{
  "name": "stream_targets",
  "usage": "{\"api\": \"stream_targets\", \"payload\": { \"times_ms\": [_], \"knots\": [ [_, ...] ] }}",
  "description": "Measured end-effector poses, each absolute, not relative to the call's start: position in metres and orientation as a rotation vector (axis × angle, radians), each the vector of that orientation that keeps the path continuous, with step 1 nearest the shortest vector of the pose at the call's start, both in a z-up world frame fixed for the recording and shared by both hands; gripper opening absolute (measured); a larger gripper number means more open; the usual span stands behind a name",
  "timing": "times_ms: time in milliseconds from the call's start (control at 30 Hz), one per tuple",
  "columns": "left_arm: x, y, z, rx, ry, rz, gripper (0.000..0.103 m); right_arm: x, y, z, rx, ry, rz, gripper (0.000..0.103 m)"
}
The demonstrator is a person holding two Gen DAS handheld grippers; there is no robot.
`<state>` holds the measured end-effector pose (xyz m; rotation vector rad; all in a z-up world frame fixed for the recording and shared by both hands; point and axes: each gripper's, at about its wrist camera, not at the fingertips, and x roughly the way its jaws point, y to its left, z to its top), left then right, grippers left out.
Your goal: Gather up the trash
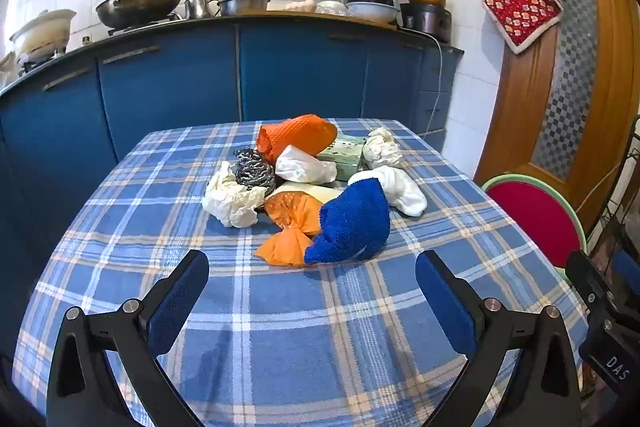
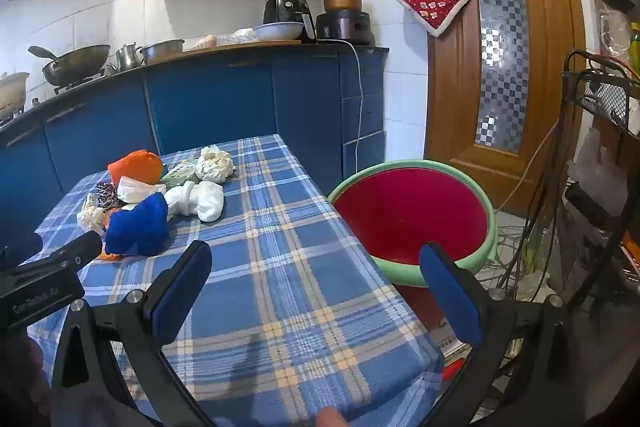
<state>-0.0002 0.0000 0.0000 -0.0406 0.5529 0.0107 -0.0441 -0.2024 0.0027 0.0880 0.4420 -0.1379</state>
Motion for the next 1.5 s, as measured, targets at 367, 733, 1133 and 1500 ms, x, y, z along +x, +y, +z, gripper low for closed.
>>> {"api": "stream_targets", "payload": {
  "times_ms": [367,733,1133,1500],
  "knots": [
    [0.000,0.007,0.000,-0.038,0.549,0.010,0.103,-0.042,-0.202,0.000,0.093,0.456,-0.137,0.102],
    [-0.003,0.008,0.000,-0.047,0.549,0.010,0.103,-0.043,-0.202,0.001,0.094,0.460,-0.137,0.102],
    [-0.002,0.009,0.000,-0.050,0.552,0.011,0.103,-0.043,-0.202,0.001,0.095,0.462,-0.136,0.102],
    [-0.002,0.008,0.000,-0.053,0.551,0.011,0.103,-0.043,-0.202,0.001,0.095,0.464,-0.137,0.102]
  ]
}}
